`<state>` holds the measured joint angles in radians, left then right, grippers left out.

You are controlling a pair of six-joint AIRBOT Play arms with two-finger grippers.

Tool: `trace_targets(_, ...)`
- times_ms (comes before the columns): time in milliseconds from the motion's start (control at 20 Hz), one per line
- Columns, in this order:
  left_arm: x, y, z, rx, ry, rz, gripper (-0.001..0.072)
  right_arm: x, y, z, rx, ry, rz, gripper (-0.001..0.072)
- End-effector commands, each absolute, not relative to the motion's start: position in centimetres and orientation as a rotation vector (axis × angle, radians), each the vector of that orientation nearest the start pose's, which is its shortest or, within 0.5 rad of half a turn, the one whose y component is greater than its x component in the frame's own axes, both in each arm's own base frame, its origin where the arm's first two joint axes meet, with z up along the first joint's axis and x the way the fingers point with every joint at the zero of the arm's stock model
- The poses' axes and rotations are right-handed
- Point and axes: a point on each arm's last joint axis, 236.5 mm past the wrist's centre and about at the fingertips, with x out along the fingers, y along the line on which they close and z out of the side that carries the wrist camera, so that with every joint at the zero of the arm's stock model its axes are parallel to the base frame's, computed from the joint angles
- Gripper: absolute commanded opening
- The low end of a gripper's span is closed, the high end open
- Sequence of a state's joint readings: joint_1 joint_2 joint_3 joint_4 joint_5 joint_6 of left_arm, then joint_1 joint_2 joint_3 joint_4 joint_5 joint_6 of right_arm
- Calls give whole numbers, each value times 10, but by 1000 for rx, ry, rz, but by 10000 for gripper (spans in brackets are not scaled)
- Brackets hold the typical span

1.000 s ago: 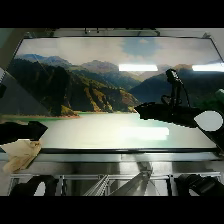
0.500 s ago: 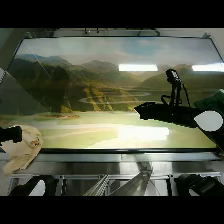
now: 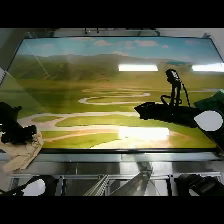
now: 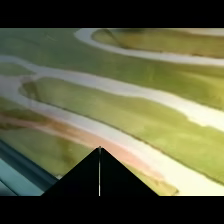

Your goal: Fold the shirts.

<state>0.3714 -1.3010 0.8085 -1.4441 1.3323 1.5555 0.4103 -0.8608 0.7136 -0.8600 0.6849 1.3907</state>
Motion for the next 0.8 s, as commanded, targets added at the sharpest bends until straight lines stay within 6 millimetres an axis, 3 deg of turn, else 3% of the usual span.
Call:
trace_targets(0,227,96,-114,-209,1786,254,10,296,236,75,373,875,642,20)
trace_targets(100,267,51,-98,-192,1707,51,10,296,236,75,373,875,642,20)
trace_targets(300,341,-110,-21,-81,1449,-463,19,296,236,75,373,875,642,20)
trace_targets(400,369,-177,18,37,1266,-590,21,296,236,75,373,875,642,19)
trace_targets(500,379,-233,45,104,1163,-692,22,296,236,75,373,875,642,20)
trace_targets(600,374,-270,42,145,1184,-761,22,296,236,75,373,875,642,20)
trace_targets(750,362,-304,13,191,1276,-819,19,296,236,75,373,875,642,20)
